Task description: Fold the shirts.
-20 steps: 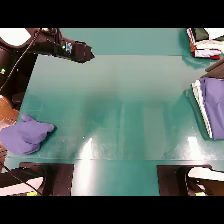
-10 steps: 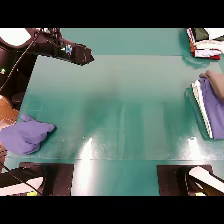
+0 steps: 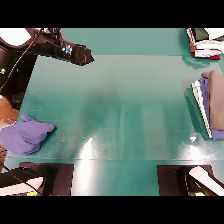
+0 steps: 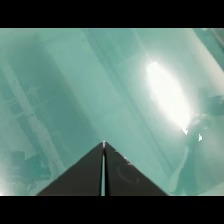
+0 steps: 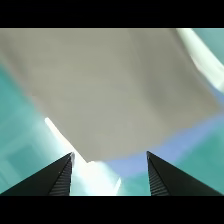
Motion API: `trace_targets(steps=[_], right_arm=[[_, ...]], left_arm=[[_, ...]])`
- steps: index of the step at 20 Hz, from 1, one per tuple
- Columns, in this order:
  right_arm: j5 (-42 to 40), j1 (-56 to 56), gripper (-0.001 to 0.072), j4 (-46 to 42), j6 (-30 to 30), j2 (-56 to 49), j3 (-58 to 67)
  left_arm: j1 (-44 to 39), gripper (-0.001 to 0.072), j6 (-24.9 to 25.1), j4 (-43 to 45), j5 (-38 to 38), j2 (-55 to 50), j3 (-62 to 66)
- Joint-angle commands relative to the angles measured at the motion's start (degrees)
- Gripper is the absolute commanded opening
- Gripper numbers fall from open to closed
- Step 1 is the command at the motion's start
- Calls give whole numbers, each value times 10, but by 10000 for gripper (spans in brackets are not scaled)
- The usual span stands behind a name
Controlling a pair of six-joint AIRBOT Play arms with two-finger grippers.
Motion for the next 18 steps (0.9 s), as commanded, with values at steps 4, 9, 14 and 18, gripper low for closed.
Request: trace_targets(steps=[4,9,14,18], right_arm=[[-11,242,531,53,3,2,82],[-57,436,165,50,1,2,122],[-69,528,16,50,0,2,130],[-68,540,16,50,0,2,130]], left_arm=[[0,26,-2,-1,-18,0,0],[0,26,-2,-3,8,0,0],[0,26,-2,-3,44,0,0],[0,26,-2,-3,64,0,0]])
